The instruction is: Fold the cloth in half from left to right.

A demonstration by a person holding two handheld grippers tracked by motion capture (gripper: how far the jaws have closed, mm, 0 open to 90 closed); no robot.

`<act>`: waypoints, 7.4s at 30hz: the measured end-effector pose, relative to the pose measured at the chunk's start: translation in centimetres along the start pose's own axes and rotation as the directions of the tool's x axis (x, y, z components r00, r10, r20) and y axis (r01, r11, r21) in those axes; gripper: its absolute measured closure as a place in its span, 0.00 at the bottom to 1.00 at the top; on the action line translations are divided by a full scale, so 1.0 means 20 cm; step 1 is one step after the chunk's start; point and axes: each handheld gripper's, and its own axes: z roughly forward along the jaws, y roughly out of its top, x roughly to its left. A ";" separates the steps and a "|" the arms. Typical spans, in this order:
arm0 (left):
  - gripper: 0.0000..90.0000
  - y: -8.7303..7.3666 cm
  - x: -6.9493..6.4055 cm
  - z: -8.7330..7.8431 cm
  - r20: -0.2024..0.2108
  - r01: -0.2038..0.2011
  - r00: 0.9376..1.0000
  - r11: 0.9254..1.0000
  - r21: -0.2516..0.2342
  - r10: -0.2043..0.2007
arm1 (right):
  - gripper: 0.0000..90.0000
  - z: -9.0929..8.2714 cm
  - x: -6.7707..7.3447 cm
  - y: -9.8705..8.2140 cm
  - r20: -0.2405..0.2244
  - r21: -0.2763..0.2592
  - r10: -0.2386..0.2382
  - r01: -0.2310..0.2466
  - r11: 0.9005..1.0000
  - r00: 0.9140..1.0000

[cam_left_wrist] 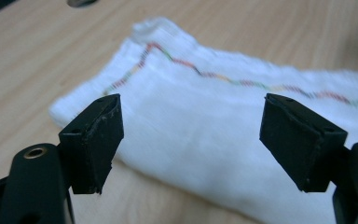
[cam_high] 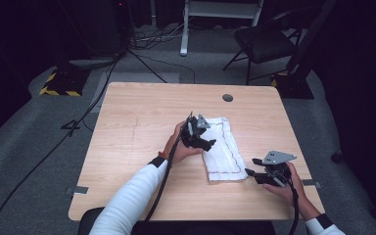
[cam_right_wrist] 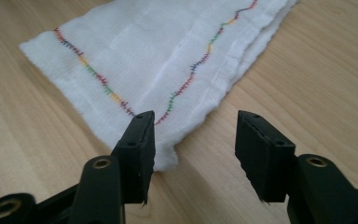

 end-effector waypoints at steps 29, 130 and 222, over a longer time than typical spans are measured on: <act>0.27 -0.20 -0.19 0.01 0.052 -0.110 0.993 0.986 0.125 0.104 | 0.56 0.23 -0.05 0.10 -0.036 0.073 -0.030 0.032 0.997 0.999; 0.85 -0.01 0.39 0.29 -0.005 0.170 0.985 0.983 0.073 -0.170 | 0.94 0.73 -0.37 0.51 0.004 0.059 0.181 -0.181 0.982 0.983; 0.91 -0.19 -0.17 -0.21 0.195 -0.229 0.954 0.973 -0.022 0.229 | 0.94 0.18 0.06 0.25 -0.227 -0.065 -0.103 0.090 0.994 0.969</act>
